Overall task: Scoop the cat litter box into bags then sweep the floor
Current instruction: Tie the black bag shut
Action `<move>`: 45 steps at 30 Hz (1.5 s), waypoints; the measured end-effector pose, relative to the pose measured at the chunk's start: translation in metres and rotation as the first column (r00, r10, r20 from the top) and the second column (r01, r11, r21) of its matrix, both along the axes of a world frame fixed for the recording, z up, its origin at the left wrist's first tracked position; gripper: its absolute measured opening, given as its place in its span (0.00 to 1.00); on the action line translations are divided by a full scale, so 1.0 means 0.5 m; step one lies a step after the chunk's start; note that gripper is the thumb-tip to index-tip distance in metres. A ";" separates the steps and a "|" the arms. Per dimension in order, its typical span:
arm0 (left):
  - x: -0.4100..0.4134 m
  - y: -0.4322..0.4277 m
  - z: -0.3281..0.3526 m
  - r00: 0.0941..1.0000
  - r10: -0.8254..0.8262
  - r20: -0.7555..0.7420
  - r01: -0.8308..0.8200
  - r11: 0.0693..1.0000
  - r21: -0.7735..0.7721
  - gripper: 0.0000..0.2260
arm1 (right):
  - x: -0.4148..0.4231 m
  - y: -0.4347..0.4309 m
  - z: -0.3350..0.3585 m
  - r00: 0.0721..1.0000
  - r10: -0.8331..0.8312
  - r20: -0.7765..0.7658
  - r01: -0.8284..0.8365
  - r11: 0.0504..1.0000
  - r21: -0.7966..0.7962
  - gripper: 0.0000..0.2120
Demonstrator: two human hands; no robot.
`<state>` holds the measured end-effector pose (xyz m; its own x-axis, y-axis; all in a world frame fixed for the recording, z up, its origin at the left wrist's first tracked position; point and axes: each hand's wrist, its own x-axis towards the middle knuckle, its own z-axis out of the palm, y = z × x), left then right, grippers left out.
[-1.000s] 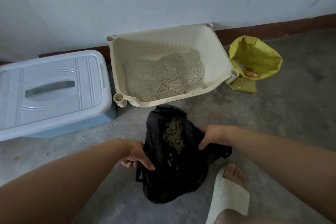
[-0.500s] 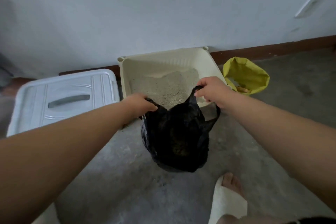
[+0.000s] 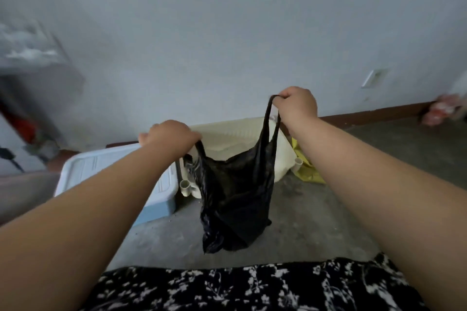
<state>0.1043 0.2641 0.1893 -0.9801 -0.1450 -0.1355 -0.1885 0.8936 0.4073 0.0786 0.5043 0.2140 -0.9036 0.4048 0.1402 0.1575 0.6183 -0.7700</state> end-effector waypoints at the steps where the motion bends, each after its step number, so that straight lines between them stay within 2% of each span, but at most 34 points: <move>1: 0.009 -0.002 0.002 0.991 0.078 0.104 -0.116 0.896 0.428 0.10 | 0.008 -0.010 -0.003 1.000 -0.020 -0.016 0.018 0.994 -0.104 0.08; 2: 0.024 -0.002 0.007 0.969 0.070 0.237 -0.227 0.634 0.739 0.09 | 0.016 -0.019 -0.011 0.999 -0.046 -0.030 0.038 0.976 -0.213 0.12; 3: 0.034 -0.008 0.010 0.956 0.017 0.294 -0.276 0.397 0.875 0.10 | 0.031 -0.028 -0.017 0.998 -0.057 -0.032 0.046 0.954 -0.296 0.15; 4: 0.037 -0.010 0.009 0.958 -0.022 0.284 -0.271 0.245 0.931 0.11 | 0.042 -0.033 -0.025 0.999 -0.042 -0.009 0.036 0.939 -0.343 0.16; 5: 0.037 -0.014 0.005 0.971 -0.038 0.237 -0.227 0.165 0.960 0.10 | 0.054 -0.037 -0.031 1.000 0.003 0.029 0.008 0.930 -0.368 0.15; 6: 0.039 -0.018 0.006 0.986 -0.039 0.164 -0.158 0.131 0.979 0.07 | 0.065 -0.039 -0.035 0.996 0.067 0.058 -0.039 0.917 -0.396 0.14; 8: 0.043 -0.015 0.010 0.998 -0.059 0.022 -0.015 0.103 0.995 0.04 | 0.082 -0.044 -0.031 0.979 0.197 0.046 -0.154 0.875 -0.458 0.16; 9: 0.043 -0.008 0.006 0.996 -0.090 -0.005 0.017 0.138 0.990 0.06 | 0.085 -0.048 -0.026 0.968 0.249 0.024 -0.208 0.853 -0.479 0.14; 10: 0.051 0.001 0.003 0.991 -0.132 -0.020 0.048 0.215 0.975 0.10 | 0.089 -0.056 -0.020 0.952 0.306 0.005 -0.265 0.832 -0.488 0.11; 11: 0.058 0.012 -0.008 0.982 -0.187 -0.032 0.097 0.347 0.933 0.16 | 0.091 -0.065 -0.016 0.930 0.369 -0.005 -0.326 0.814 -0.481 0.08; 13: 0.066 0.035 -0.032 0.942 -0.336 -0.016 0.232 0.616 0.753 0.31 | 0.101 -0.089 -0.013 0.863 0.505 -0.007 -0.452 0.766 -0.457 0.06; 14: 0.070 0.048 -0.044 0.915 -0.404 -0.007 0.314 0.699 0.643 0.37 | 0.107 -0.101 -0.012 0.820 0.572 -0.003 -0.510 0.728 -0.458 0.07; 15: 0.070 0.060 -0.060 0.893 -0.449 -0.014 0.380 0.738 0.557 0.38 | 0.111 -0.110 -0.011 0.774 0.633 -0.002 -0.558 0.682 -0.472 0.09; 17: 0.072 0.080 -0.071 0.902 -0.428 -0.051 0.389 0.756 0.526 0.23 | 0.109 -0.116 -0.014 0.726 0.688 -0.015 -0.603 0.626 -0.494 0.13; 18: 0.076 0.086 -0.070 0.917 -0.395 -0.055 0.360 0.761 0.540 0.19 | 0.104 -0.114 -0.016 0.729 0.684 -0.022 -0.618 0.644 -0.452 0.16; 19: 0.078 0.089 -0.072 0.931 -0.361 -0.046 0.323 0.759 0.565 0.20 | 0.099 -0.110 -0.018 0.742 0.670 -0.016 -0.626 0.684 -0.375 0.20; 21: 0.084 0.094 -0.070 0.942 -0.335 0.004 0.255 0.724 0.640 0.24 | 0.087 -0.095 -0.025 0.761 0.642 0.093 -0.613 0.759 -0.220 0.30; 22: 0.086 0.092 -0.069 0.946 -0.324 0.030 0.215 0.694 0.687 0.25 | 0.087 -0.089 -0.028 0.742 0.643 0.190 -0.621 0.766 -0.166 0.31; 23: 0.082 0.092 -0.074 0.952 -0.302 0.058 0.168 0.670 0.723 0.26 | 0.087 -0.084 -0.036 0.700 0.650 0.294 -0.651 0.751 -0.111 0.28; 25: 0.070 0.089 -0.089 0.964 -0.242 0.109 0.069 0.625 0.777 0.26 | 0.085 -0.073 -0.057 0.656 0.637 0.405 -0.694 0.719 -0.008 0.13; 27: 0.060 0.087 -0.097 0.973 -0.170 0.157 -0.046 0.520 0.853 0.24 | 0.077 -0.064 -0.074 0.713 0.620 0.327 -0.645 0.763 -0.040 0.05; 29: 0.053 0.083 -0.103 0.963 -0.139 0.230 -0.181 0.299 0.937 0.22 | 0.068 -0.056 -0.083 0.804 0.566 0.179 -0.540 0.823 -0.178 0.09; 30: 0.051 0.081 -0.107 0.951 -0.143 0.273 -0.243 0.198 0.950 0.21 | 0.066 -0.053 -0.085 0.829 0.548 0.107 -0.498 0.812 -0.303 0.12; 31: 0.049 0.078 -0.114 0.939 -0.153 0.309 -0.291 0.127 0.948 0.21 | 0.066 -0.054 -0.086 0.838 0.545 0.035 -0.466 0.748 -0.473 0.13; 32: 0.049 0.077 -0.122 0.930 -0.161 0.331 -0.322 0.081 0.943 0.20 | 0.067 -0.054 -0.087 0.837 0.546 -0.026 -0.424 0.618 -0.662 0.14; 33: 0.049 0.076 -0.130 0.924 -0.162 0.346 -0.343 0.050 0.938 0.19 | 0.068 -0.055 -0.090 0.838 0.541 -0.069 -0.353 0.441 -0.825 0.15; 34: 0.050 0.076 -0.137 0.918 -0.159 0.363 -0.363 0.034 0.931 0.18 | 0.070 -0.055 -0.091 0.842 0.534 -0.078 -0.271 0.294 -0.917 0.15; 35: 0.051 0.078 -0.141 0.913 -0.158 0.377 -0.379 0.017 0.925 0.18 | 0.070 -0.052 -0.094 0.843 0.535 -0.053 -0.211 0.238 -0.948 0.15; 37: 0.050 0.082 -0.142 0.913 -0.128 0.387 -0.393 -0.031 0.919 0.19 | 0.068 -0.048 -0.098 0.809 0.585 0.056 -0.177 0.334 -0.926 0.12; 41: 0.041 0.091 -0.152 0.910 -0.079 0.406 -0.413 -0.113 0.904 0.20 | 0.082 -0.052 -0.133 0.615 0.704 0.354 -0.307 0.628 -0.715 0.11; 43: 0.038 0.097 -0.165 0.902 -0.076 0.426 -0.432 -0.127 0.893 0.20 | 0.092 -0.061 -0.146 0.564 0.687 0.458 -0.316 0.692 -0.650 0.10; 45: 0.034 0.102 -0.171 0.898 -0.058 0.437 -0.441 -0.146 0.886 0.20 | 0.094 -0.066 -0.154 0.563 0.667 0.489 -0.309 0.718 -0.624 0.10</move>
<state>0.1212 0.3152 0.1039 -0.8176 0.2117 -0.5354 -0.5577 -0.5221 0.6453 0.1253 0.4712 0.1369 -0.7409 -0.2835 -0.6088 0.4882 0.3952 -0.7781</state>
